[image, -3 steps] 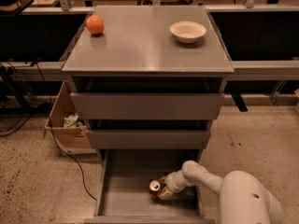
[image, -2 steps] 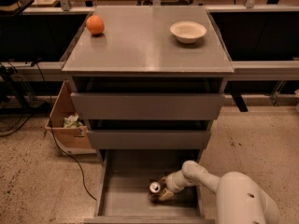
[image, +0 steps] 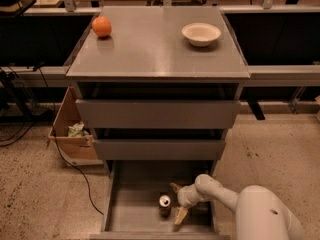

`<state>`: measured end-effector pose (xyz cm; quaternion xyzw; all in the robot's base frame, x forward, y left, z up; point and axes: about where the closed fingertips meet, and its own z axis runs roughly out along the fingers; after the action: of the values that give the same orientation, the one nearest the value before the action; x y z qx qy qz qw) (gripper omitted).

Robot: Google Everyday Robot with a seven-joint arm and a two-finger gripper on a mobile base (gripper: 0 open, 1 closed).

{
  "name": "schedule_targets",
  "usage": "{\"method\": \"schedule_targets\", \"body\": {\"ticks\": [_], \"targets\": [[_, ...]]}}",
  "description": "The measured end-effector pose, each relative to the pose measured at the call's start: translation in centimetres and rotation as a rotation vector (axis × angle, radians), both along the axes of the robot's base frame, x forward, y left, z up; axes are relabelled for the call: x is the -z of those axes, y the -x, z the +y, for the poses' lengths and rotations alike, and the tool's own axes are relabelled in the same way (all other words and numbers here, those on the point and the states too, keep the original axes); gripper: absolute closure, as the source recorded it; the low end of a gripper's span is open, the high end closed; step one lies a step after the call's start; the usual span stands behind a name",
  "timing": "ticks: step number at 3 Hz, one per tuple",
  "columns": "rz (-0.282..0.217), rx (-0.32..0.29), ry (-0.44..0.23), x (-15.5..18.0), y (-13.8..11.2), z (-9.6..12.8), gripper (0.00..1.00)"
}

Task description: Place orange can into bottom drawer

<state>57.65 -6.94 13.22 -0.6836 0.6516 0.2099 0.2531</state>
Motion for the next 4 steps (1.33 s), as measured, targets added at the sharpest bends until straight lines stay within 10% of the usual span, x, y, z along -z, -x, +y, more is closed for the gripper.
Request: {"method": "schedule_targets", "body": {"ticks": [4], "targets": [[-0.132,0.073,0.125,-11.3,-2.9,-2.8,0.0]]}}
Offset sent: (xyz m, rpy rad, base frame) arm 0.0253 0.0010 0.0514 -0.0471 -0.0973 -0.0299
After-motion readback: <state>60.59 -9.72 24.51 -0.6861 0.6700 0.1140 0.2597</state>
